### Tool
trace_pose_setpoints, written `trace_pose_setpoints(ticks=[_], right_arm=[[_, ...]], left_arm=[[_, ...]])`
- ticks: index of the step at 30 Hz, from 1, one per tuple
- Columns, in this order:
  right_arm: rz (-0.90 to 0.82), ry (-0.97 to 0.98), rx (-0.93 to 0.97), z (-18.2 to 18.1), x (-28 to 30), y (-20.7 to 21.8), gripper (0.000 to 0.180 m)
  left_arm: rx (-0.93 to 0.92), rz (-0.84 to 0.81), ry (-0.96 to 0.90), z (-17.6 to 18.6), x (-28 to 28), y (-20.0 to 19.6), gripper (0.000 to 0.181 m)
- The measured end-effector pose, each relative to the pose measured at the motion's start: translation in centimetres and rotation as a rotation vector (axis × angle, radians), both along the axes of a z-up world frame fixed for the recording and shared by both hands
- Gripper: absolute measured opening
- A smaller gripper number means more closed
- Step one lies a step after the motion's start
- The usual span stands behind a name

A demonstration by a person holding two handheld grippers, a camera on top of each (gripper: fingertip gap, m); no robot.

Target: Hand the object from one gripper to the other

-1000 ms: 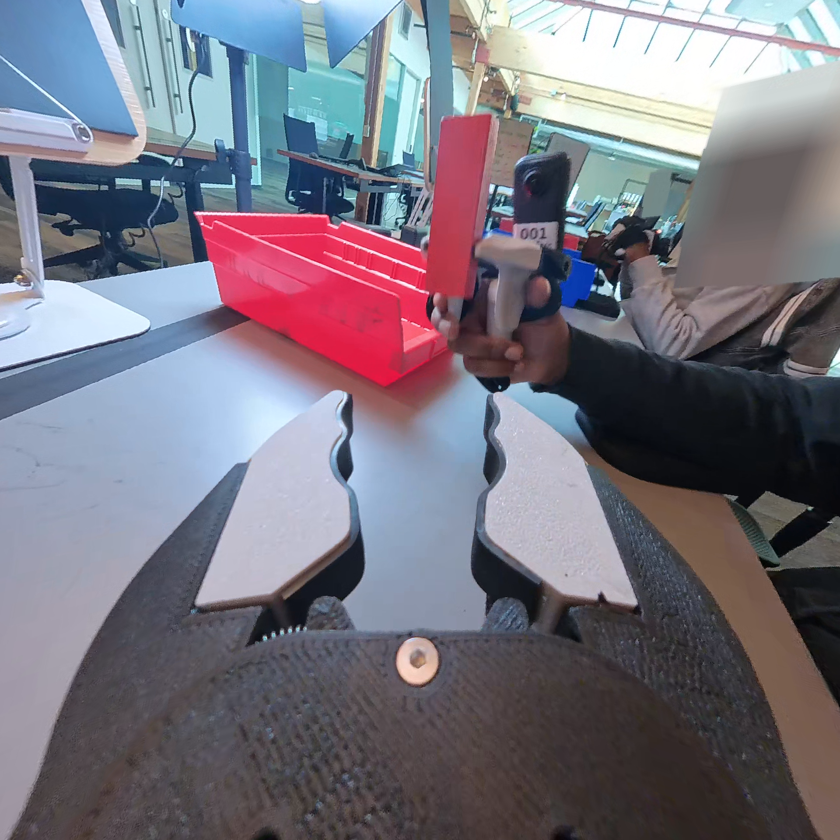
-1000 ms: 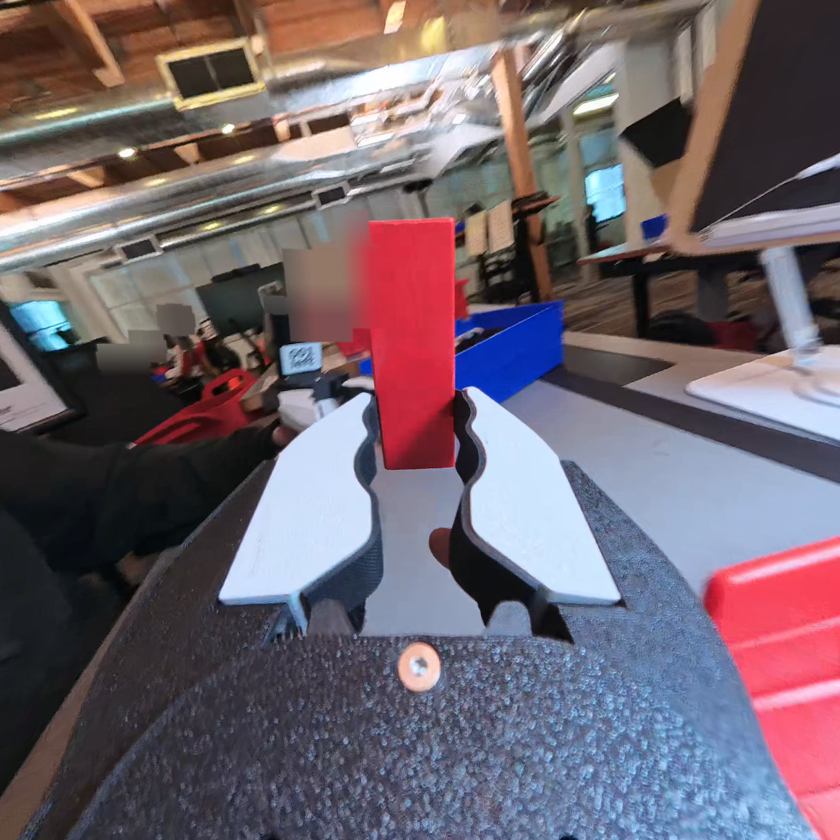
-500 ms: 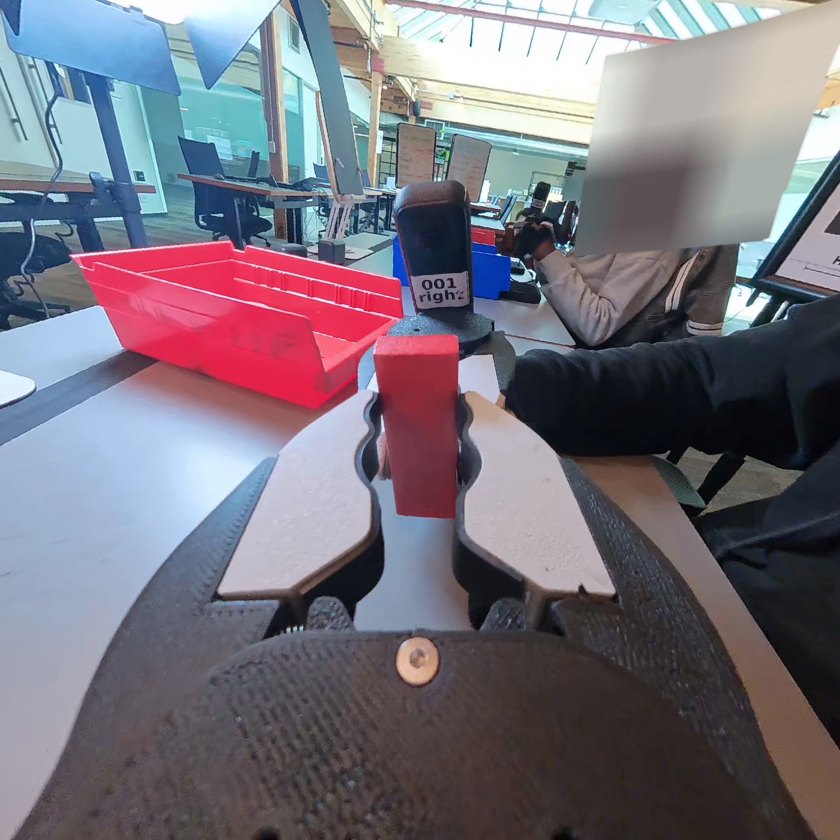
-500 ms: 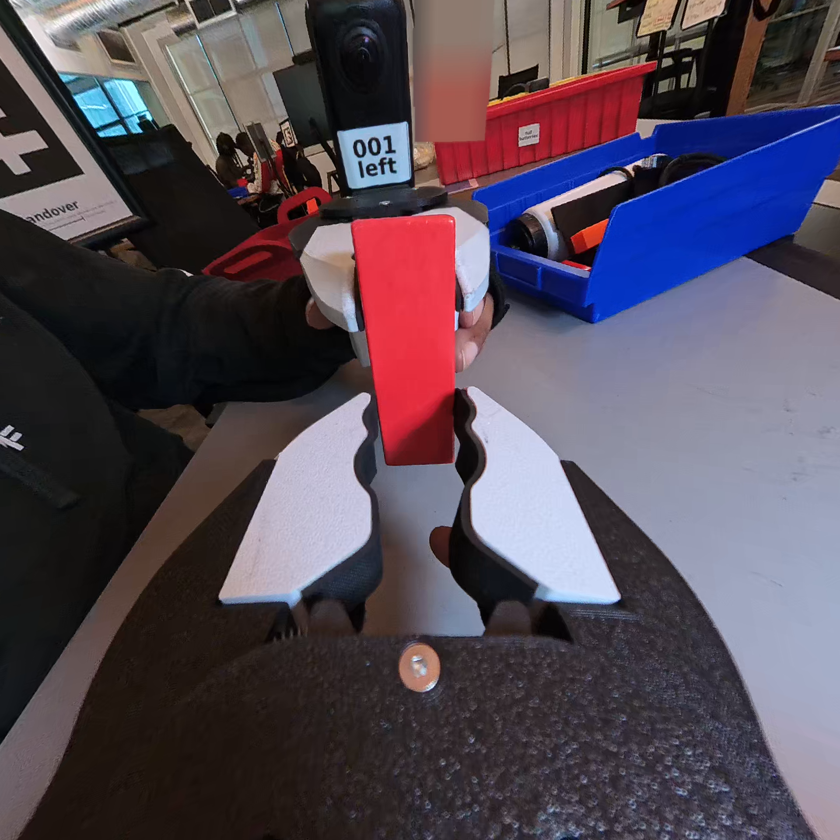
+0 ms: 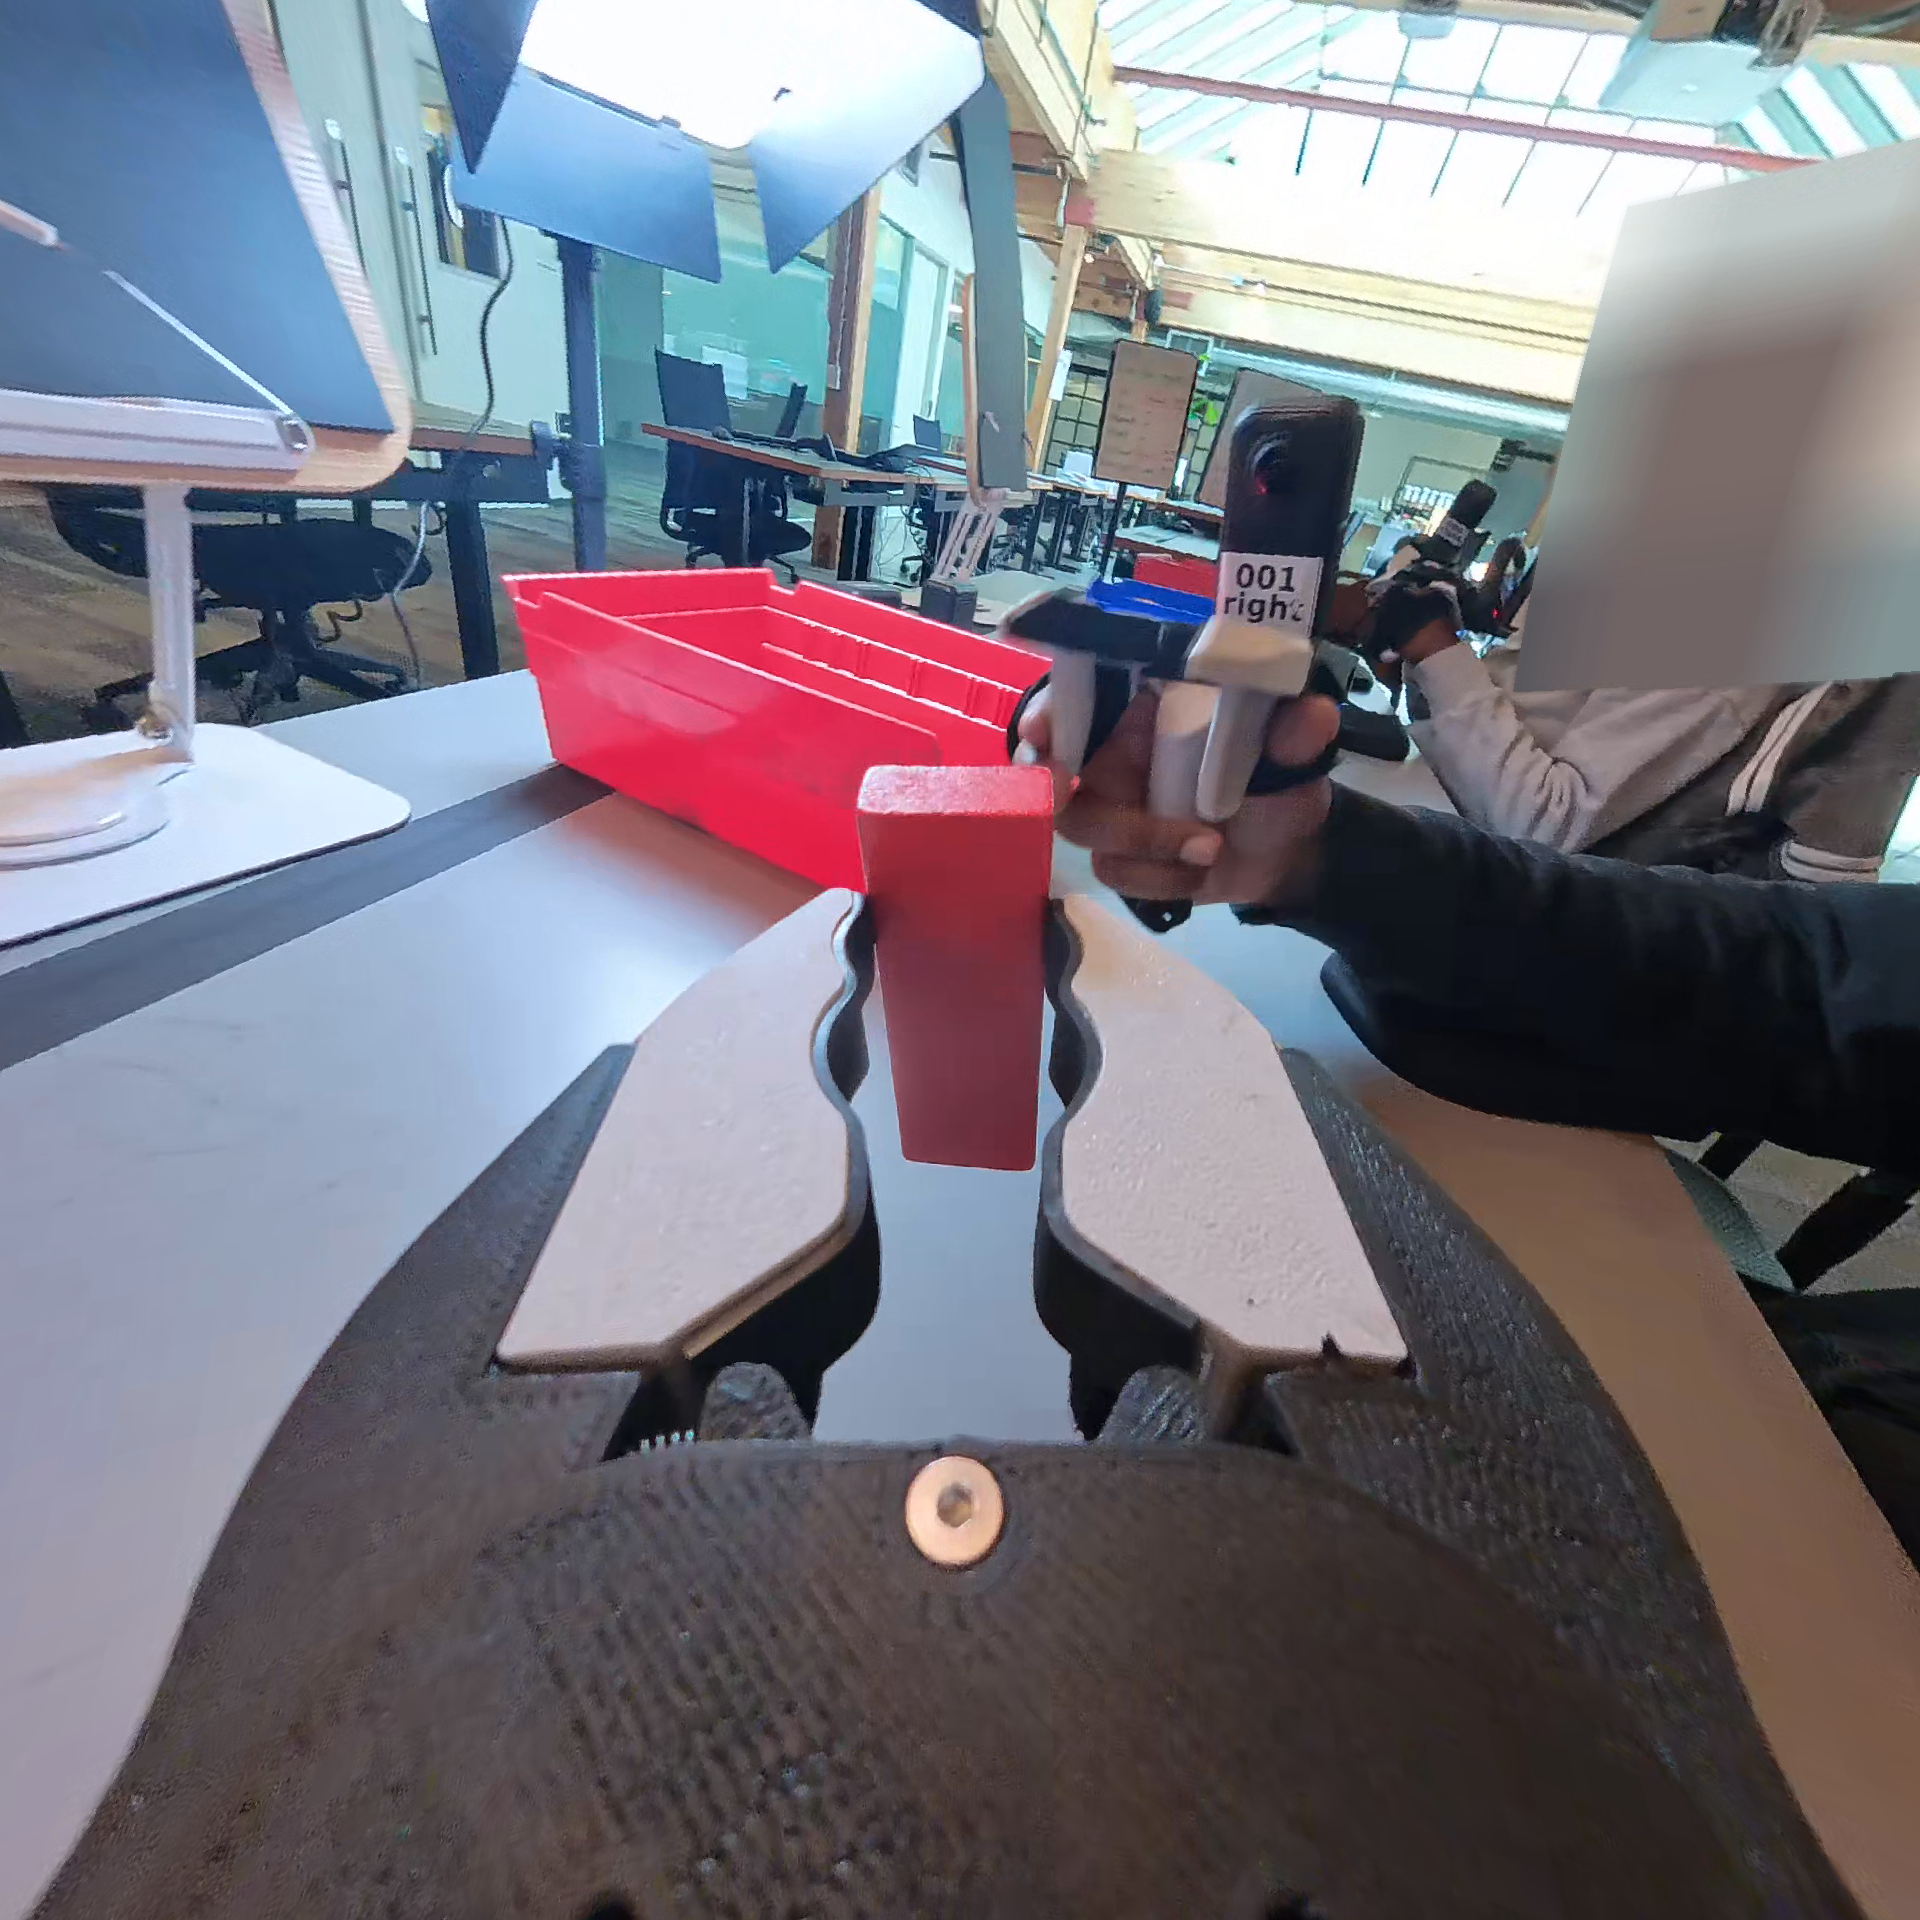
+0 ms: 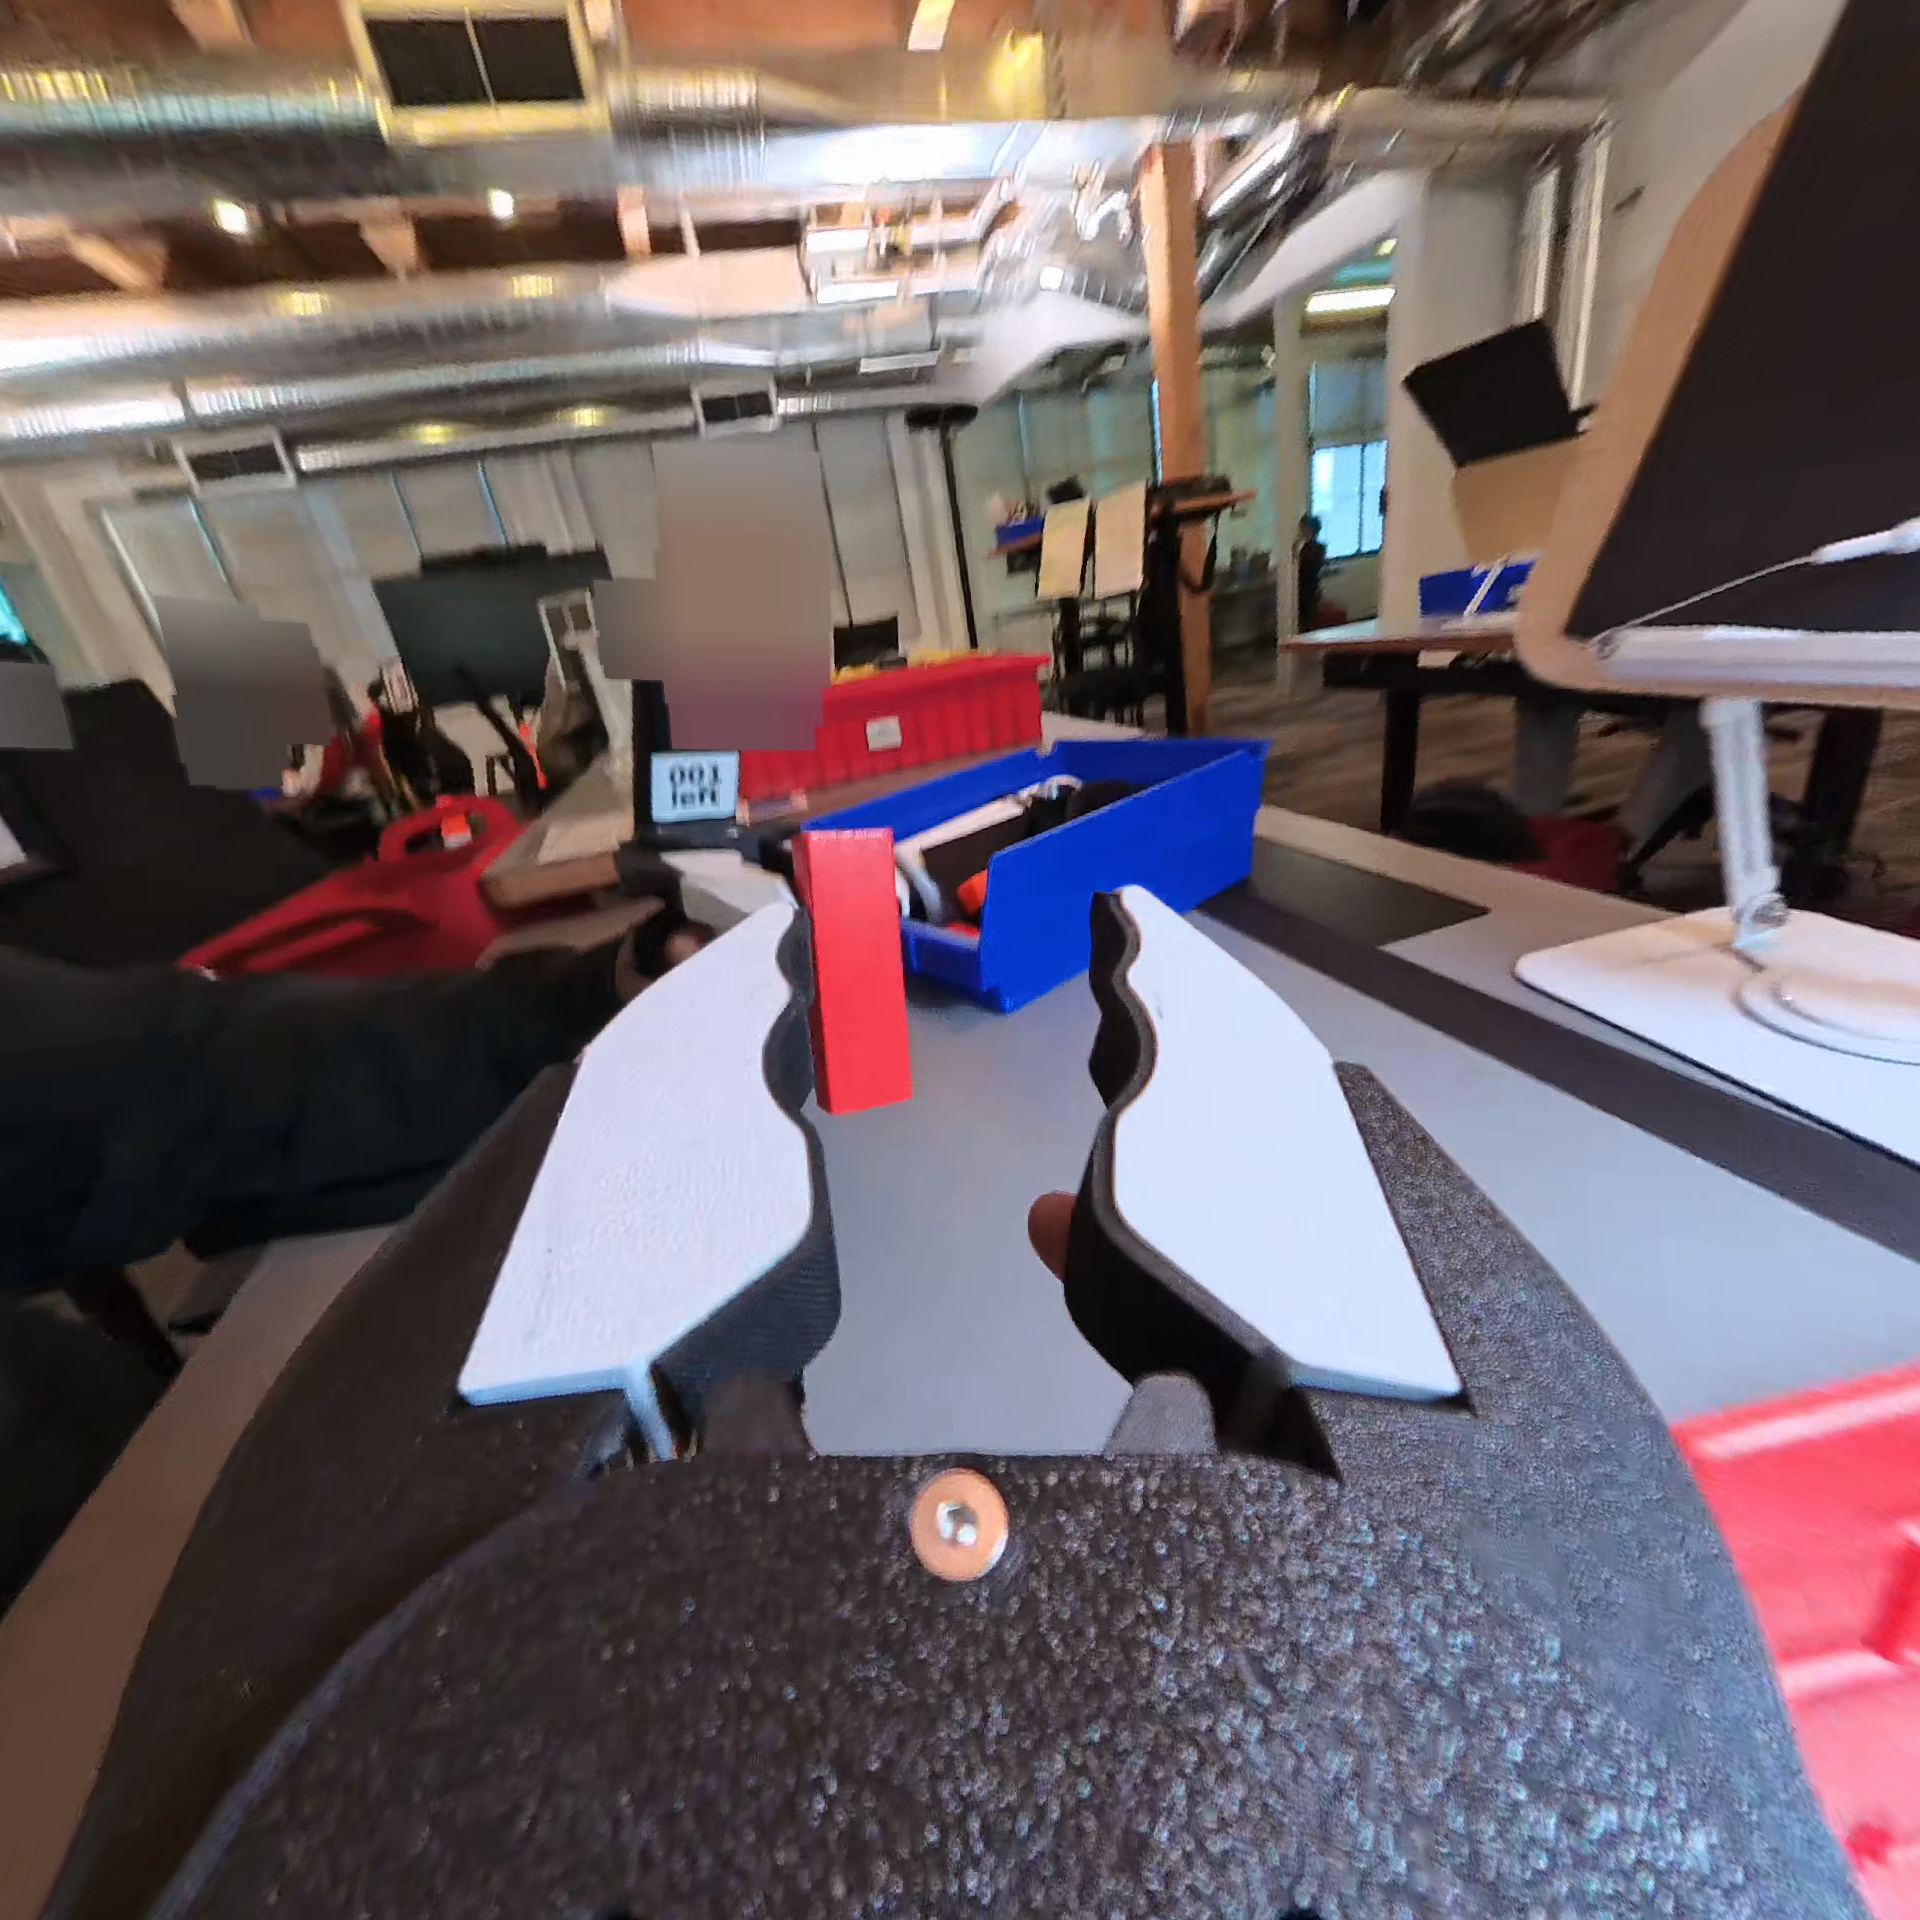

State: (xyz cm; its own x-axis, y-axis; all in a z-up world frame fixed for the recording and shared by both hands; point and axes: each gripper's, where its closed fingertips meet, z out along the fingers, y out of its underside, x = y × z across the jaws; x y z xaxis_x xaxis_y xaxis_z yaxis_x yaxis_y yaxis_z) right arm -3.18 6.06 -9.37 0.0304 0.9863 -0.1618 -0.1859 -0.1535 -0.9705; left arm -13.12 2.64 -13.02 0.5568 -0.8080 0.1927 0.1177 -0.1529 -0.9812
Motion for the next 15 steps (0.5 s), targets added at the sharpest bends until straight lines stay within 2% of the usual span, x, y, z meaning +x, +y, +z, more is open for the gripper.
trace_pose_setpoints(ticks=[8,15], right_arm=[[-0.103,0.110,-0.018,2.1,6.7,3.8,0.049],[-0.099,0.074,-0.003,1.3,6.2,3.8,0.049]], left_arm=[[-0.035,0.047,0.001,-1.0,-1.8,1.3,0.032],[-0.071,0.040,0.001,-1.2,-1.3,1.2,0.032]])
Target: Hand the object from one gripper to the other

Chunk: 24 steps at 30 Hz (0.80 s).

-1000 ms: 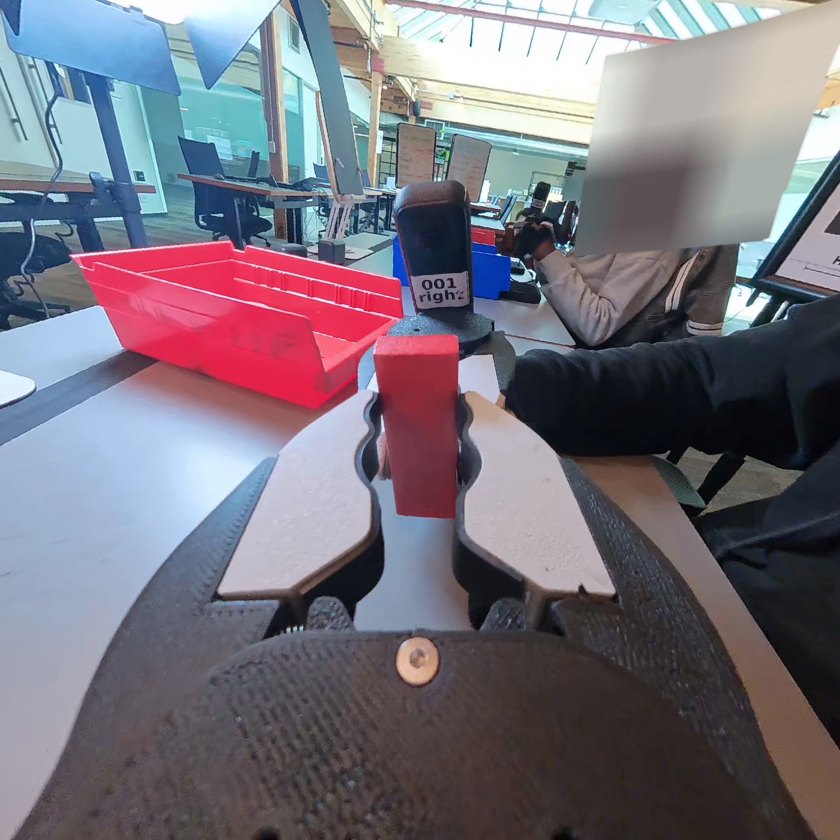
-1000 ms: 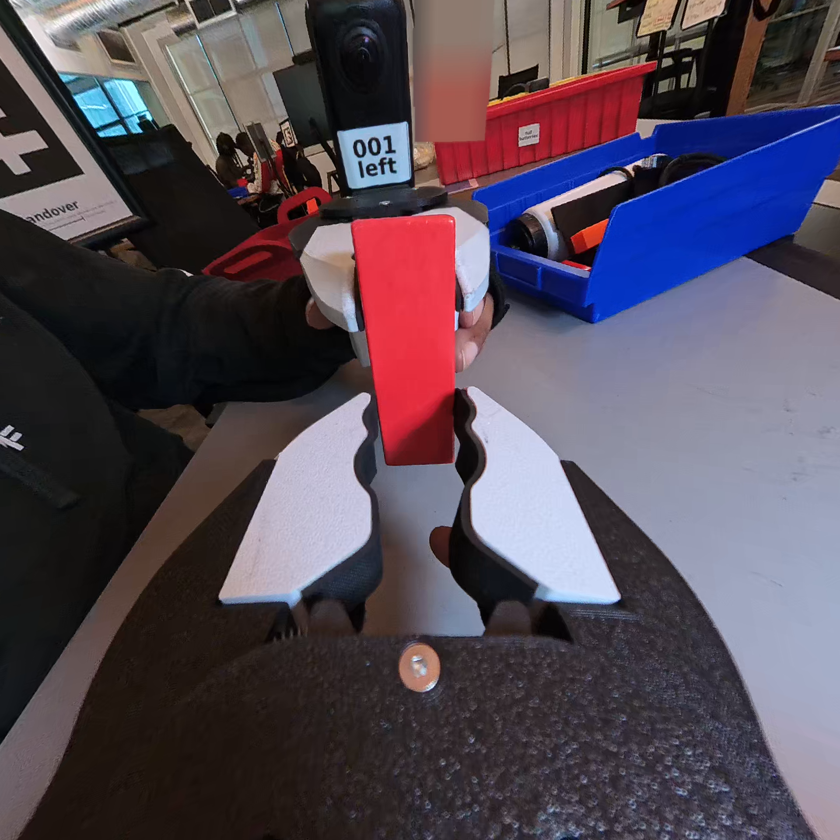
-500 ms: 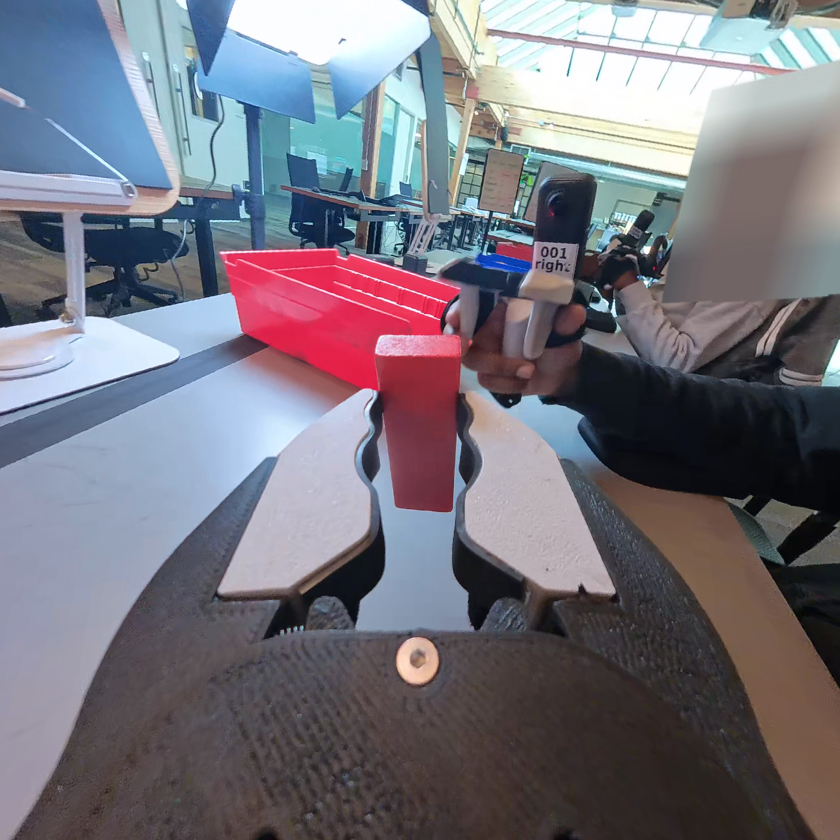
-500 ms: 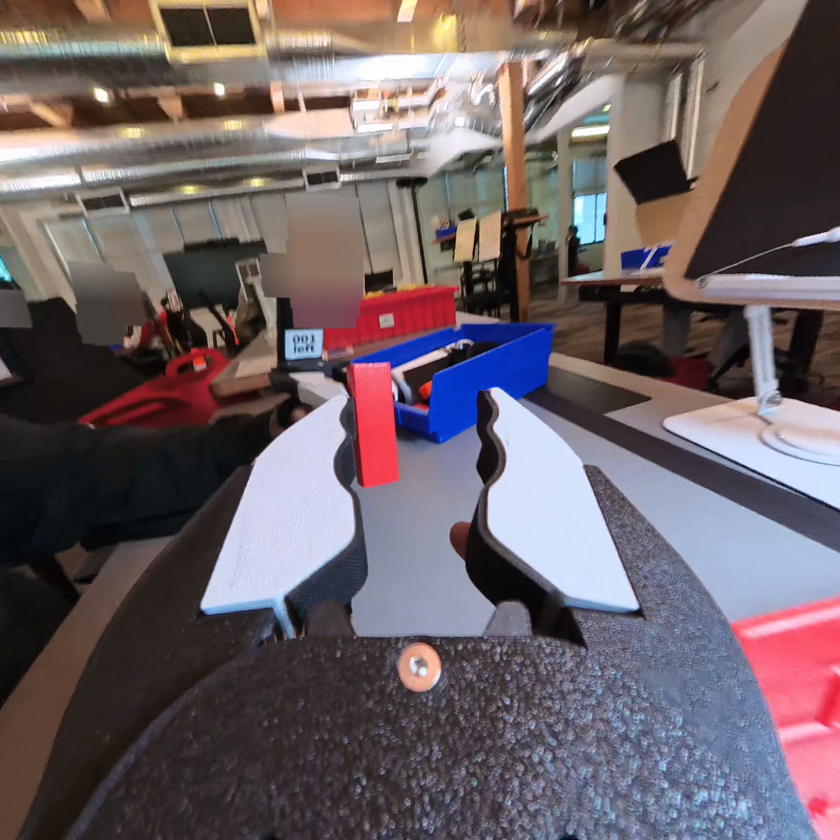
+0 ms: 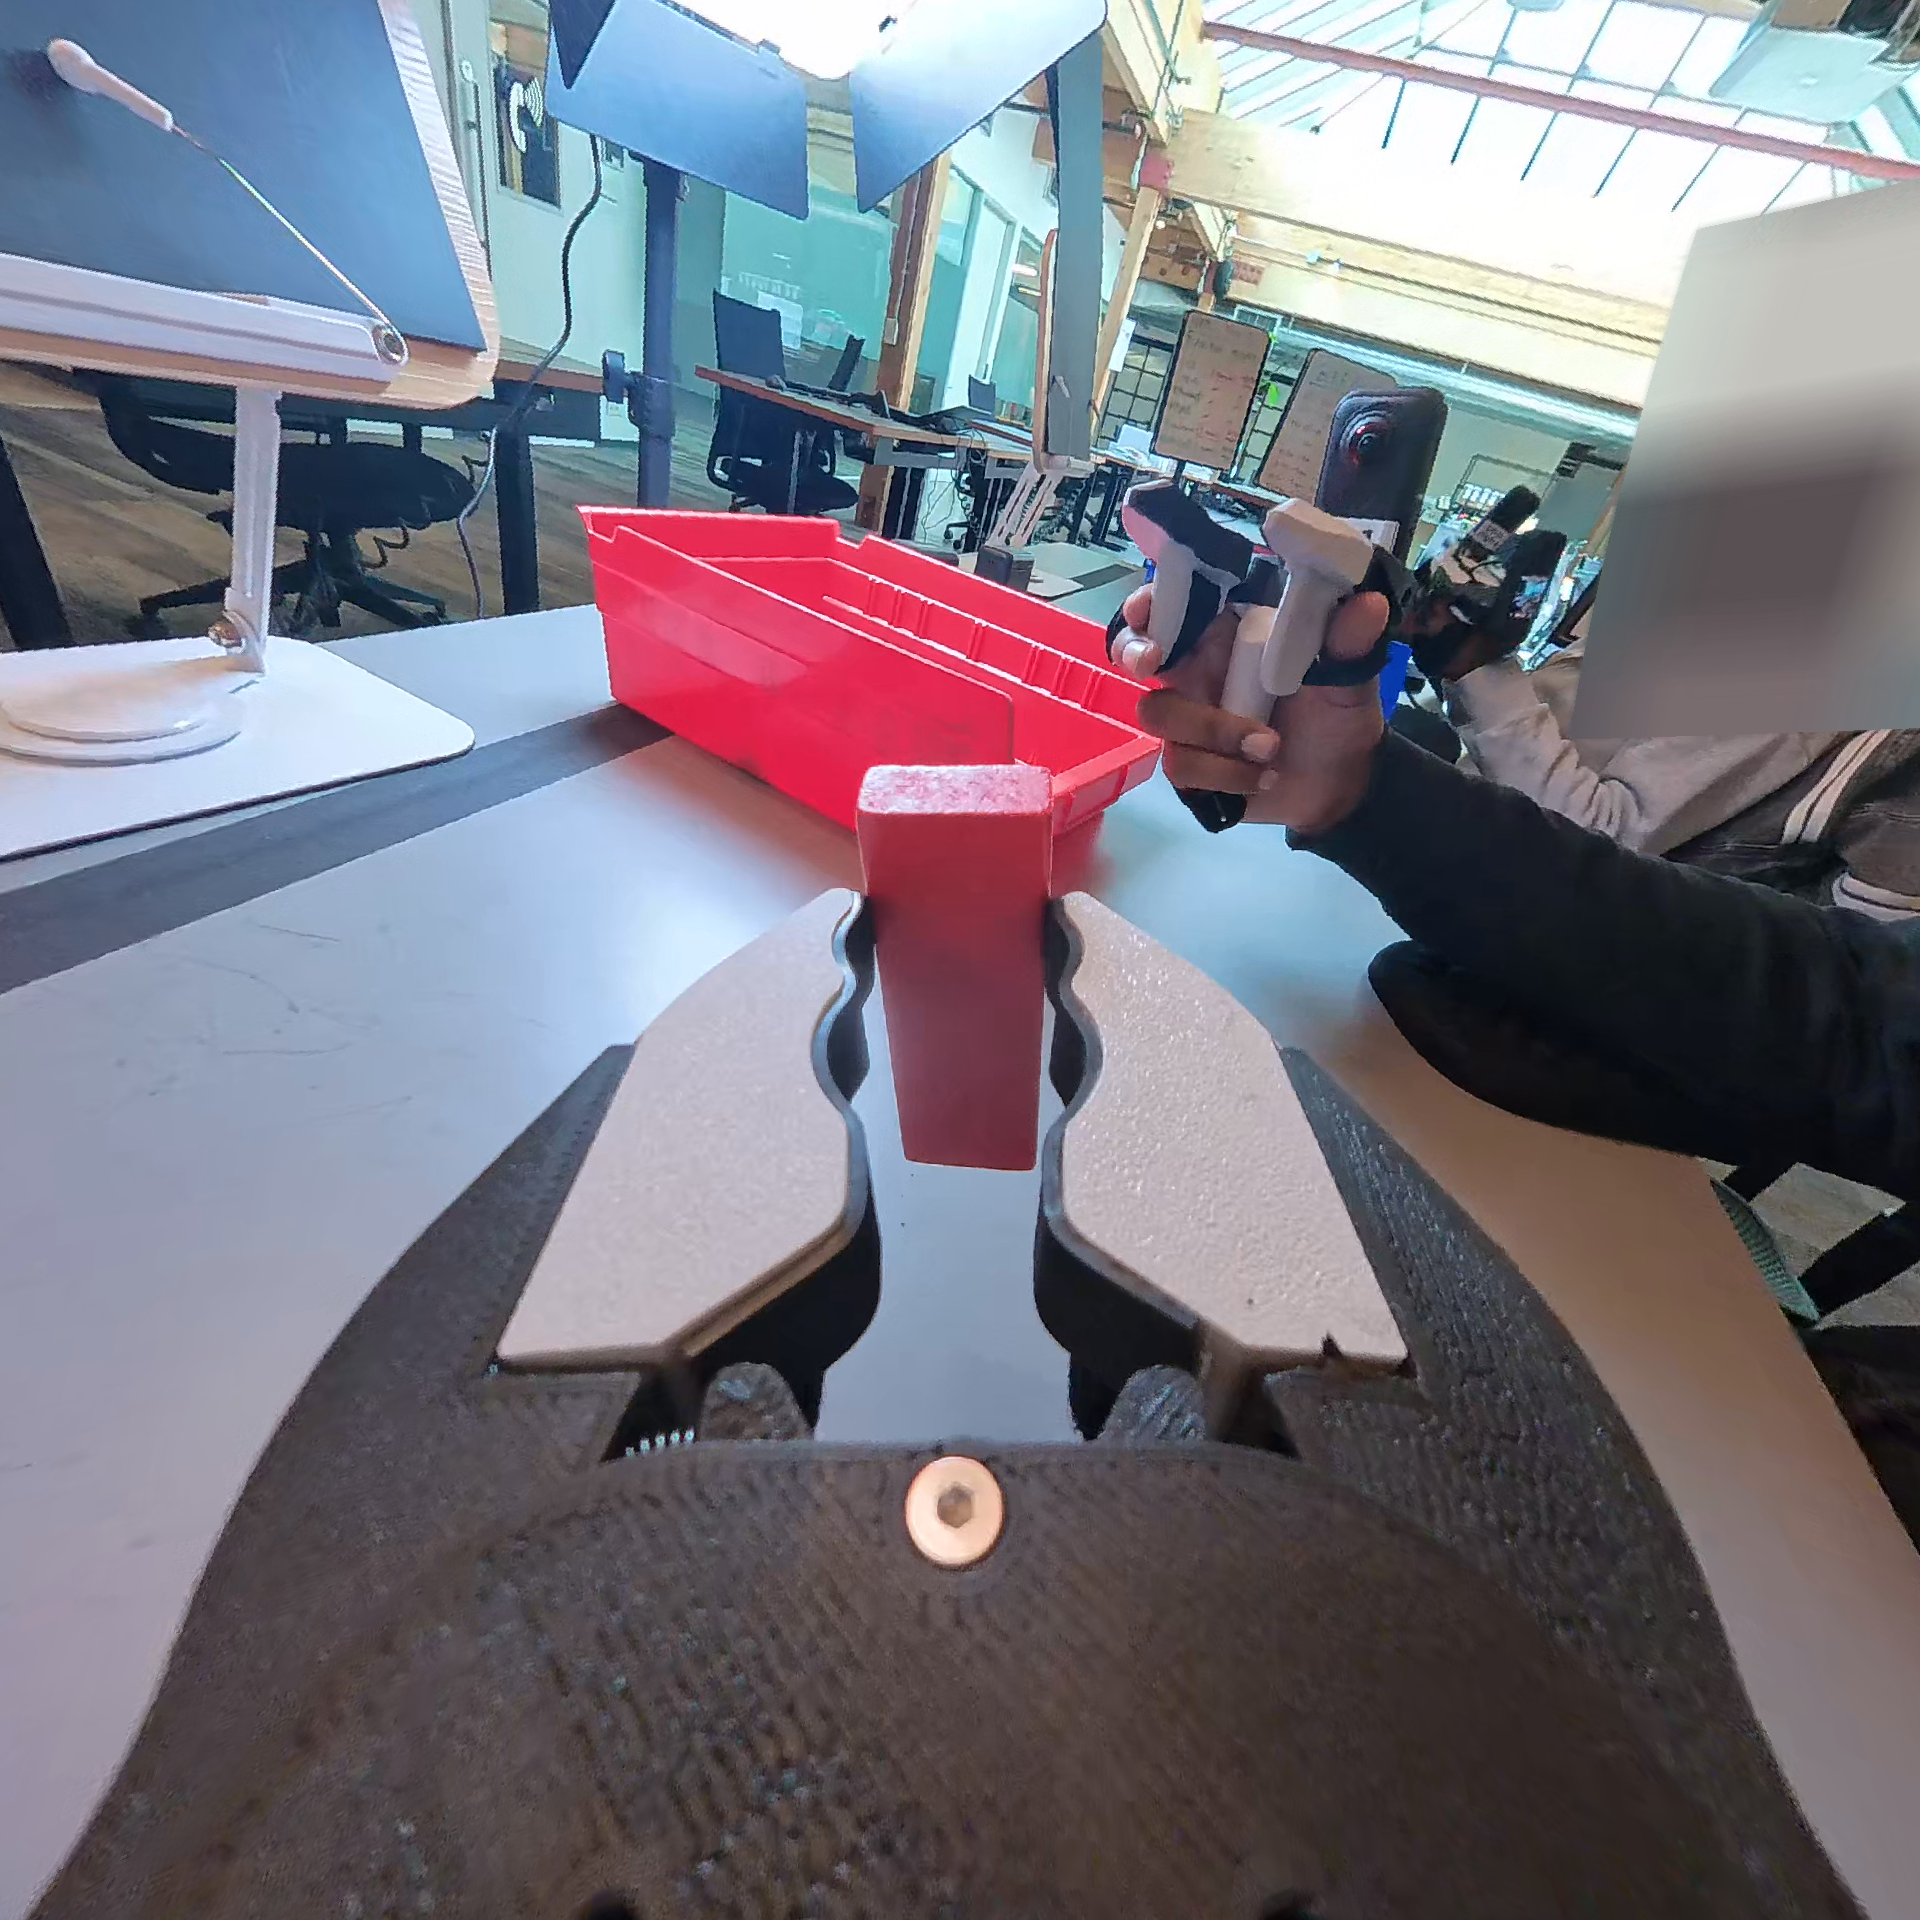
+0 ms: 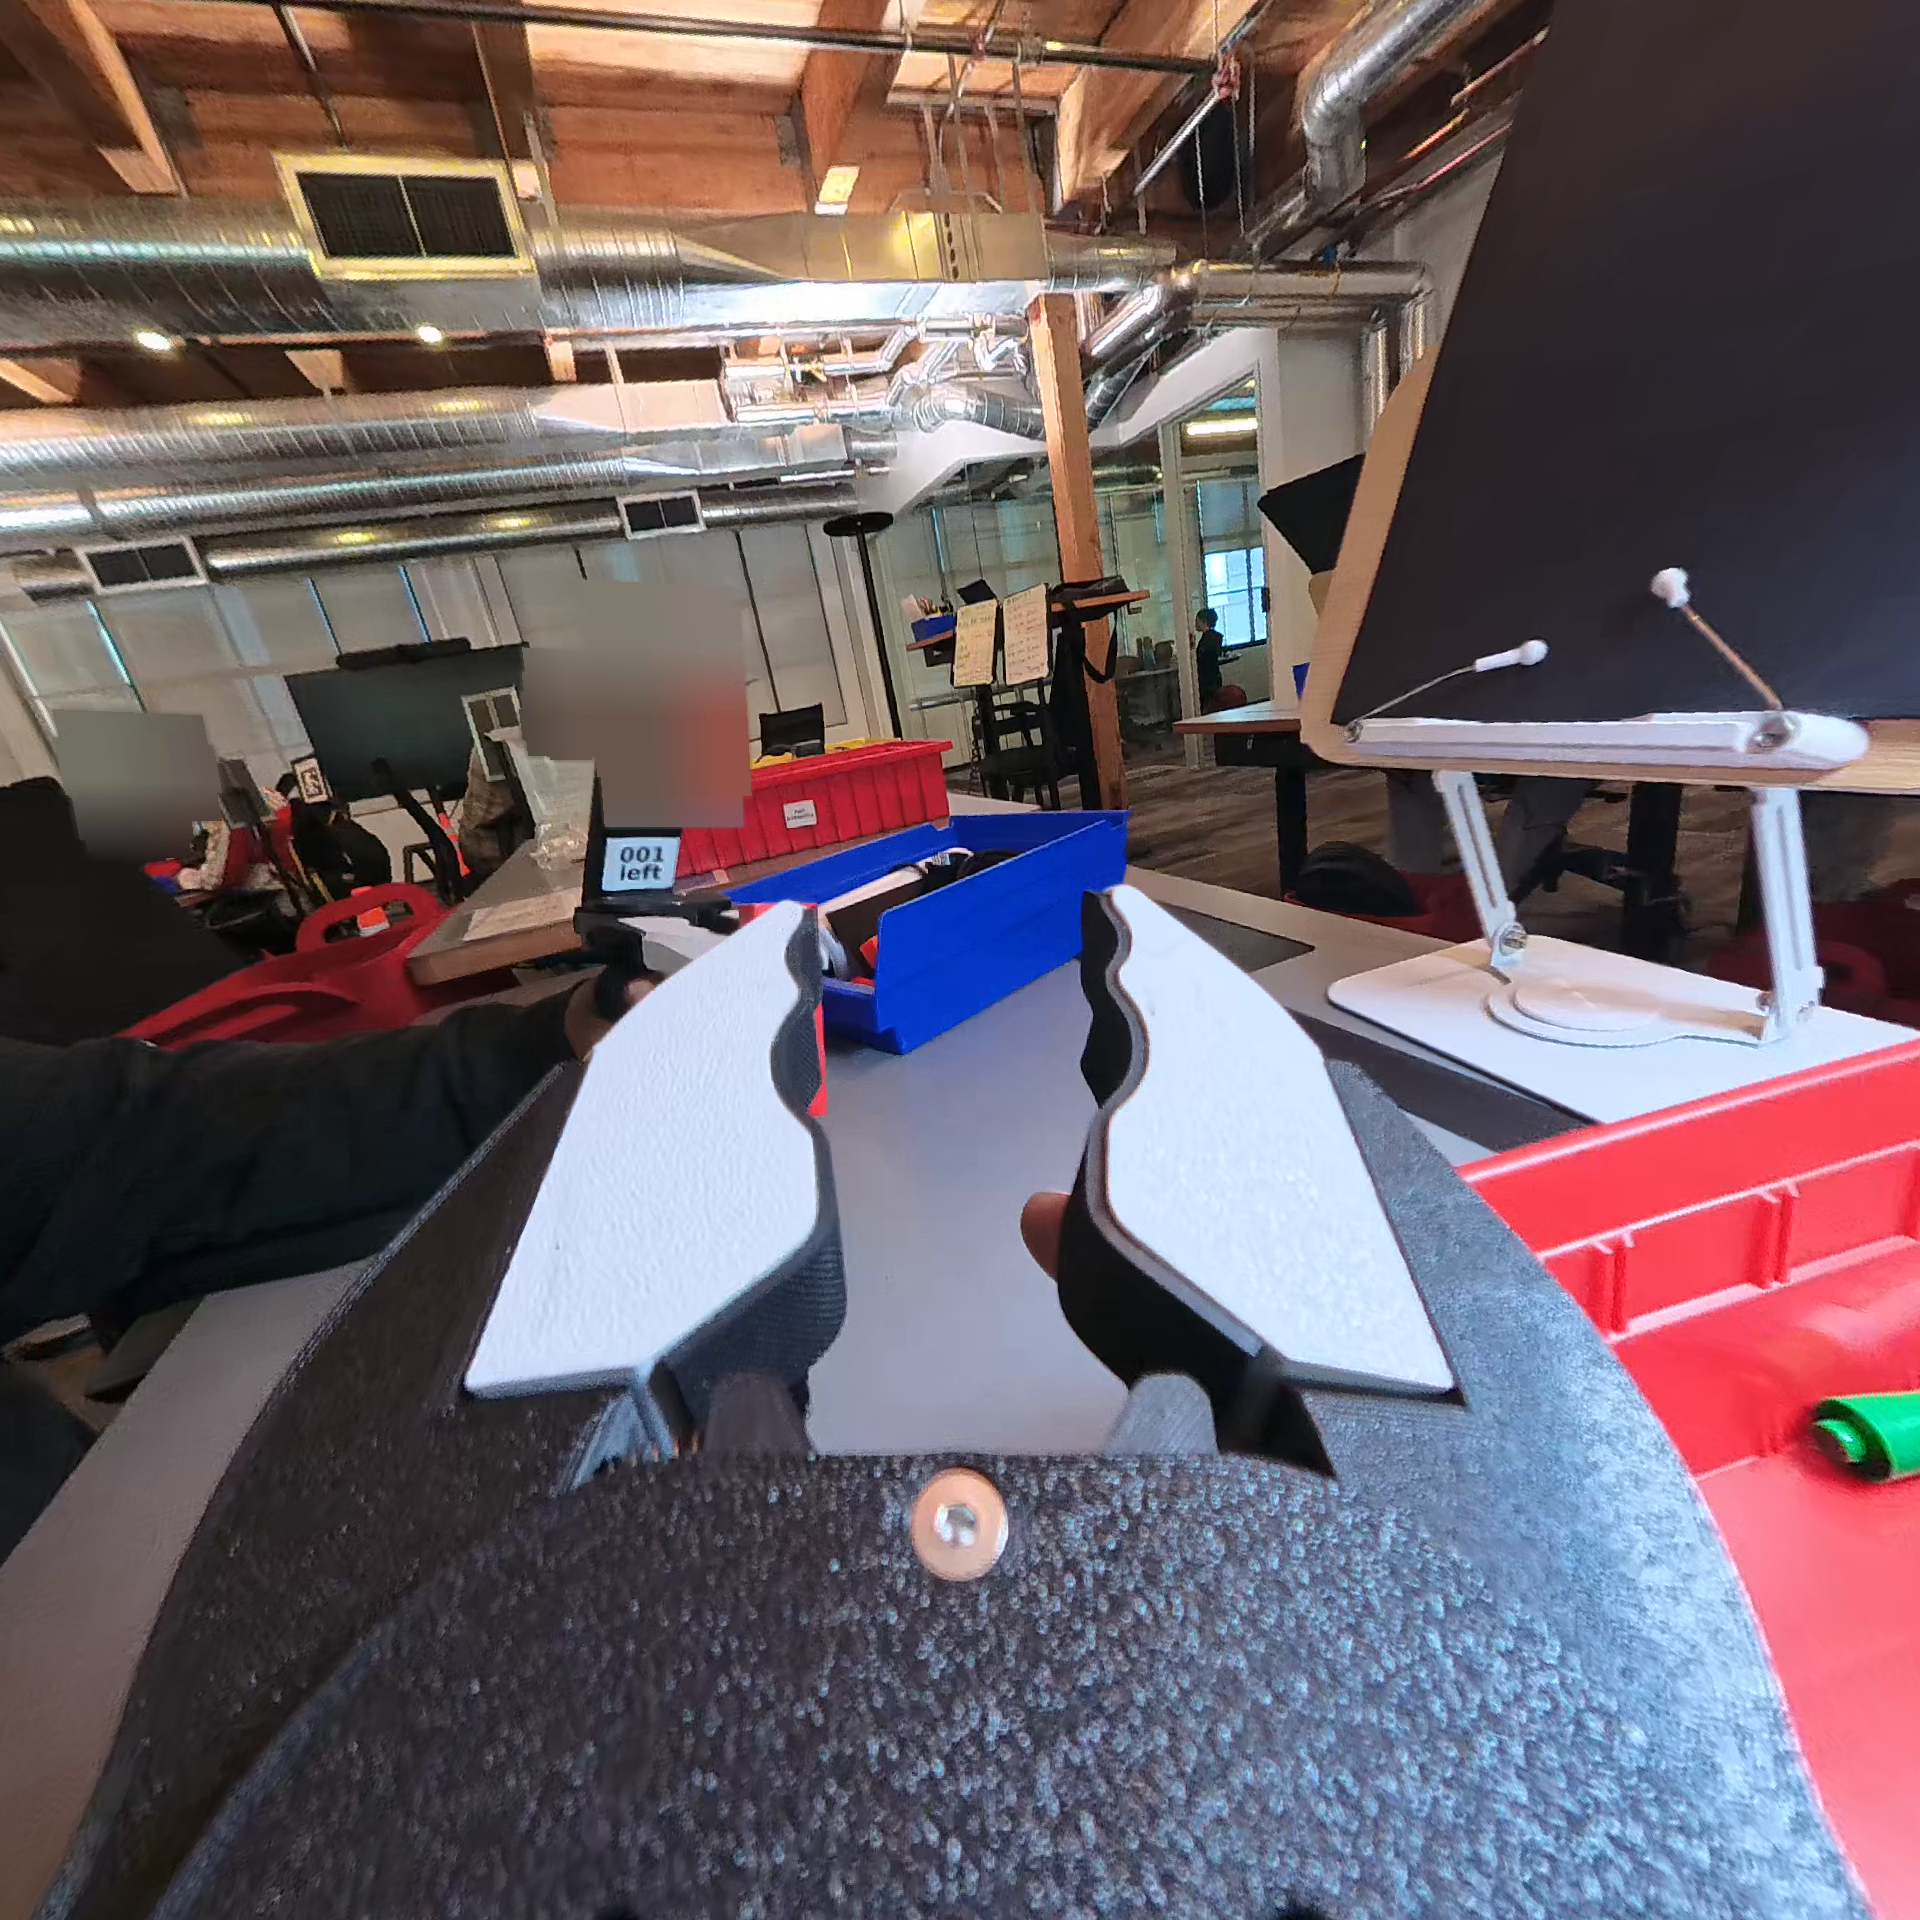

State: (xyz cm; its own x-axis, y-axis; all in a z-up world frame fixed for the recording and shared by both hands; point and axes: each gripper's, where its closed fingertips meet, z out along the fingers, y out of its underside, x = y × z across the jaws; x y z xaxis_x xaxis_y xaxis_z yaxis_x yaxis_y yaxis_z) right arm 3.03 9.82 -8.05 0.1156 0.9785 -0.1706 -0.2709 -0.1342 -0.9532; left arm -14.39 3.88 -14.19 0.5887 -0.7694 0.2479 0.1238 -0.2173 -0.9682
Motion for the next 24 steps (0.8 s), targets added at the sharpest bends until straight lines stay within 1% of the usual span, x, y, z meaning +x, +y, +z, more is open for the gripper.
trace_pose_setpoints(ticks=[2,5,10,13,17,21,23,24], right_arm=[[-0.006,-0.058,0.029,-0.7,-0.8,-0.3,0.049],[-0.003,-0.210,0.104,-2.8,-3.1,-1.4,0.049],[0.081,-0.431,0.228,-6.7,-8.1,-4.9,0.051],[0.127,-0.509,0.269,-8.4,-10.6,-7.1,0.052],[0.212,-0.500,0.145,-8.9,-13.0,-9.4,0.051],[0.299,-0.428,-0.053,-8.9,-13.6,-9.9,0.049],[0.314,-0.423,-0.102,-9.1,-13.6,-9.8,0.041],[0.322,-0.430,-0.105,-9.3,-13.6,-9.9,0.042]], left_arm=[[-0.032,-0.005,-0.014,0.0,0.3,0.0,0.032],[-0.092,-0.036,-0.038,-0.4,1.3,-0.3,0.032],[-0.200,-0.088,-0.152,-0.4,2.8,-0.7,0.032],[-0.255,-0.084,-0.232,-0.1,3.0,-0.5,0.031],[-0.270,-0.073,-0.274,-0.1,2.9,-0.3,0.032],[-0.213,-0.135,-0.284,0.7,3.5,-1.1,0.031],[-0.184,-0.161,-0.279,1.2,3.9,-1.6,0.031],[-0.174,-0.171,-0.279,1.3,4.0,-1.8,0.031]])
